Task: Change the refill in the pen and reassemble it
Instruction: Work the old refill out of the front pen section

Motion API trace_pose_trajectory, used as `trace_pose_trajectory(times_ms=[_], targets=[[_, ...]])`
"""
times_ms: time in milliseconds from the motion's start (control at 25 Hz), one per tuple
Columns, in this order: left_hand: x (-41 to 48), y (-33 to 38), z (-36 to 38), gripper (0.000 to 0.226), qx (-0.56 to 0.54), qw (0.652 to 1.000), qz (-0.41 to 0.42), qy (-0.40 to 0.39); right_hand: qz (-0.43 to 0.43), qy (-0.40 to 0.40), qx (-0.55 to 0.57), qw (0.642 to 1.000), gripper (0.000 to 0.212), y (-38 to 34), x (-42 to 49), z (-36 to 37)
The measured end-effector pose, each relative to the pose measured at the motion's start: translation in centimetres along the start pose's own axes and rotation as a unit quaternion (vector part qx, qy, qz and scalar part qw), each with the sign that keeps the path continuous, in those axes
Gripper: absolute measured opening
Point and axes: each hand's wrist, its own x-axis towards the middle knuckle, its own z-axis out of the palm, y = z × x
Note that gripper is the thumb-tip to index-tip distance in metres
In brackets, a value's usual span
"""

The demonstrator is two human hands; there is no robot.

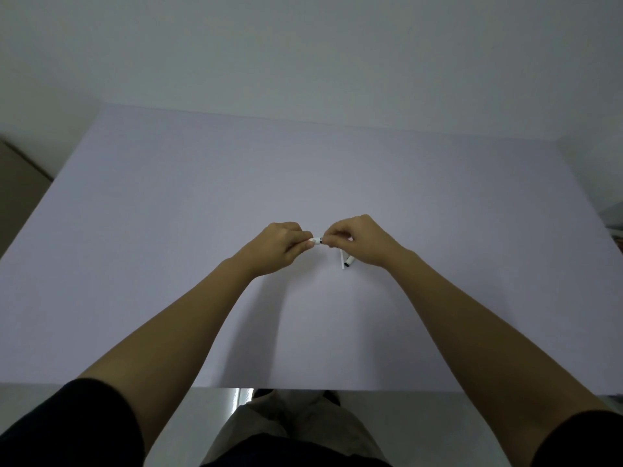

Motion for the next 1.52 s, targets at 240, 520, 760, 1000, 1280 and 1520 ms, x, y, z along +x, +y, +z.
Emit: trace_pose_trajectory(times_ms=[240,520,760,1000,1280,1520], targets=[[-0.02,0.06,-0.06,0.023,0.003,1.000,-0.005,0.009,0.047,-0.016,0.050,0.997,0.031,-0.20,-0.45,0.10],[-0.17,0.26,-0.18,0.024,0.005,1.000,-0.010,0.019,0.016,0.021,0.086,0.996,0.033,-0.15,-0.83,0.31],[-0.32,0.25,-0.12,0.023,0.002,1.000,-0.016,0.010,0.037,0.020,0.097,0.994,0.003,0.19,-0.53,0.11],[-0.26,0.41,-0.19,0.024,0.005,1.000,-0.020,0.013,0.070,0.022,0.127,0.989,0.033,-0.15,-0.38,0.15],[-0.10,0.39,-0.23,0.024,0.005,1.000,-0.016,0.024,0.049,0.044,0.170,0.983,0.023,-0.35,-0.40,-0.16],[-0.17,0.20,-0.09,0.024,-0.017,0.999,-0.028,0.025,0.063,0.060,0.180,0.980,0.003,0.16,-0.26,-0.51]])
